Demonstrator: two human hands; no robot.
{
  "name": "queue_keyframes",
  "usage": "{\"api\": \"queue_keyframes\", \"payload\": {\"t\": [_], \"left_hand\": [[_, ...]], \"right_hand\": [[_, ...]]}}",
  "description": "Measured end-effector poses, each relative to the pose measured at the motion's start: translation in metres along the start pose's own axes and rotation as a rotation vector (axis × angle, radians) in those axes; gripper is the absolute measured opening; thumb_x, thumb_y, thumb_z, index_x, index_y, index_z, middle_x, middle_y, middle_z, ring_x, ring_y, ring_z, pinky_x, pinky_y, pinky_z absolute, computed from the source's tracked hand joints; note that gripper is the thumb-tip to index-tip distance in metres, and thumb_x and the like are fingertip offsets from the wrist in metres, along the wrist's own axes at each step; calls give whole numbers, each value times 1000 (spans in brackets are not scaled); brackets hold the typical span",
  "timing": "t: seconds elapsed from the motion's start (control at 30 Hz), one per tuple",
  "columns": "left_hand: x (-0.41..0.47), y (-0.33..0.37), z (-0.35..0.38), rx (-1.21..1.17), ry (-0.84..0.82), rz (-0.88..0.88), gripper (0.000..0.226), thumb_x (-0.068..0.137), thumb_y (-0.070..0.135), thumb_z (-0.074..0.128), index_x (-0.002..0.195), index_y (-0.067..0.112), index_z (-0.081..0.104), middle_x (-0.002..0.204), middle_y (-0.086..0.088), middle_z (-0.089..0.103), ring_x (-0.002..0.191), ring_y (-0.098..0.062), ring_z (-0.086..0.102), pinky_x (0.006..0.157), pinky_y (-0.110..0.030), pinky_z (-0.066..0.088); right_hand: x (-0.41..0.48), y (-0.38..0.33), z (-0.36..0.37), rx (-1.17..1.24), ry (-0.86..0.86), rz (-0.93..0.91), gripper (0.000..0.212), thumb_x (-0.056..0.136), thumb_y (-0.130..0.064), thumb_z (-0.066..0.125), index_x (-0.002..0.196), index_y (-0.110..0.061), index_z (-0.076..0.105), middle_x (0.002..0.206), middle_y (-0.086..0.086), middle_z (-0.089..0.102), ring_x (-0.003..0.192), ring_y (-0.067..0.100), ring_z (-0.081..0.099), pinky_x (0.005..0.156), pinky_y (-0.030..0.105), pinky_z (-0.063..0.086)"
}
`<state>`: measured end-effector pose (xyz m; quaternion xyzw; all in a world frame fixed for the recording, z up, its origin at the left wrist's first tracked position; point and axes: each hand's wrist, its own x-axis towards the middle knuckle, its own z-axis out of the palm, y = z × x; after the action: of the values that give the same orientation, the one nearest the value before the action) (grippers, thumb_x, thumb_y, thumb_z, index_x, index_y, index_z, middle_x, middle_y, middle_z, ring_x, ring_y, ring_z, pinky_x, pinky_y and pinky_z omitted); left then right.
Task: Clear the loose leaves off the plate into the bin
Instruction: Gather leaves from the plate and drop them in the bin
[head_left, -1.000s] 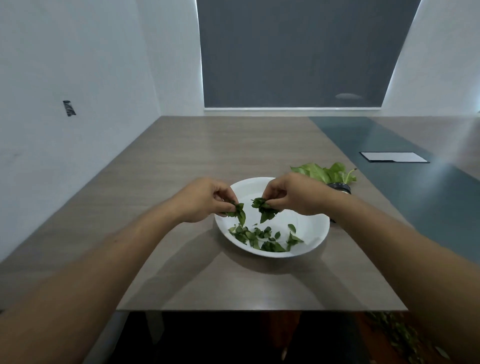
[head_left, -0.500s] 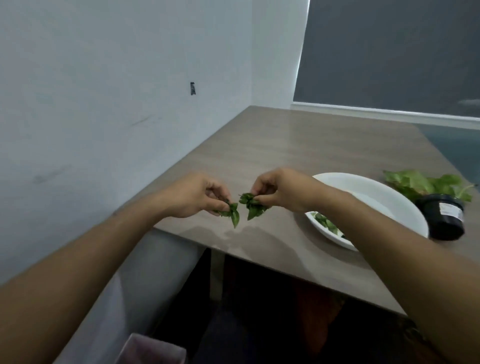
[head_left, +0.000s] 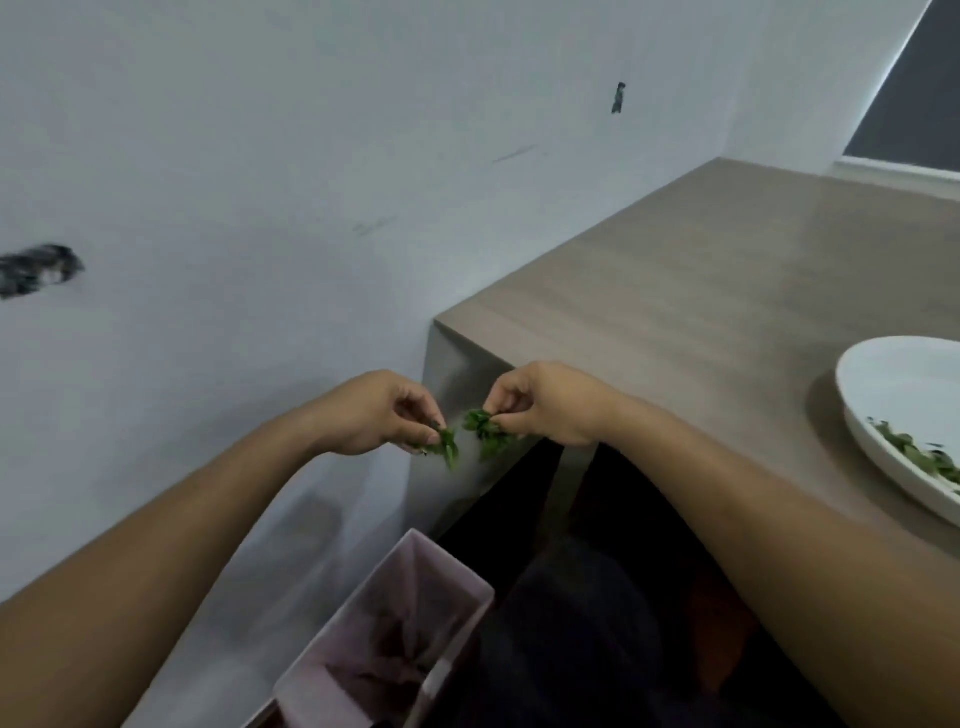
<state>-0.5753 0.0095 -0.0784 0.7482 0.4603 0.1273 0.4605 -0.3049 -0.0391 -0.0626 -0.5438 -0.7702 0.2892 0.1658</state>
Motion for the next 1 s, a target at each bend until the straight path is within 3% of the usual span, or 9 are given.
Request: {"api": "queue_keyframes", "payload": {"t": [0.13, 0.23, 0.37, 0.47, 0.6, 0.73, 0.87, 0.93, 1.0], "left_hand": [[-17, -57, 10, -53, 30, -106, 15, 88, -2, 83, 102, -4, 79, 96, -26, 81, 81, -18, 78, 79, -27, 67], [-23, -100, 25, -93, 37, -196, 17, 90, -3, 81, 106, -7, 77, 100, -30, 79, 88, -27, 75, 90, -39, 67], [-33, -155, 51, -95, 49, -314, 14, 90, -1, 81, 104, -4, 79, 103, -30, 79, 91, -33, 78, 91, -44, 67], [-42, -189, 72, -63, 59, -396, 9, 88, 2, 84, 95, 7, 81, 99, -25, 81, 95, -41, 81, 87, -43, 68], [-51, -213, 88, 13, 52, -455, 12, 84, 9, 88, 93, 15, 83, 97, -18, 83, 87, -29, 80, 87, -46, 67], [-58, -219, 93, 83, -47, -495, 41, 79, 24, 94, 117, 15, 80, 111, -5, 80, 100, -23, 78, 89, -35, 65], [-59, -219, 91, 110, -131, -480, 47, 79, 24, 95, 122, 15, 78, 117, 0, 80, 88, -6, 71, 67, -8, 54], [-58, -217, 89, 105, -148, -478, 48, 81, 20, 93, 126, 14, 76, 120, 0, 80, 88, -4, 71, 68, -6, 53], [-56, -211, 88, 122, -161, -455, 51, 83, 22, 92, 130, 14, 75, 124, 0, 79, 101, -9, 73, 79, -10, 54]], "right_hand": [[28, 11, 56, 44, -103, 11, 14, 95, -22, 83, 89, -33, 77, 79, -13, 78, 65, -5, 69, 68, 12, 57], [46, 25, 103, 113, -168, 60, 19, 95, -16, 83, 86, -31, 75, 74, -12, 74, 63, -1, 68, 65, 15, 56], [56, 42, 158, 94, -243, 115, 10, 95, -16, 83, 93, -25, 80, 82, -7, 78, 68, 4, 69, 63, 11, 51], [60, 49, 192, 31, -283, 129, 10, 94, -20, 83, 103, -19, 85, 95, 2, 85, 81, 8, 74, 72, 17, 55], [59, 46, 217, -30, -343, 110, 18, 94, -21, 81, 112, -16, 85, 106, 6, 85, 97, 16, 79, 88, 27, 61], [58, 38, 229, -16, -380, 102, 31, 93, -18, 81, 124, -15, 83, 119, 6, 84, 110, 18, 79, 100, 31, 61], [56, 37, 231, -38, -363, 78, 35, 93, -18, 79, 128, -15, 81, 124, 6, 83, 116, 18, 77, 103, 29, 58], [54, 37, 230, -39, -353, 66, 35, 93, -19, 79, 128, -15, 81, 125, 5, 83, 117, 18, 77, 104, 30, 57], [52, 38, 225, -41, -327, 56, 33, 94, -20, 79, 126, -15, 82, 122, 6, 83, 115, 18, 77, 103, 31, 58]]}}
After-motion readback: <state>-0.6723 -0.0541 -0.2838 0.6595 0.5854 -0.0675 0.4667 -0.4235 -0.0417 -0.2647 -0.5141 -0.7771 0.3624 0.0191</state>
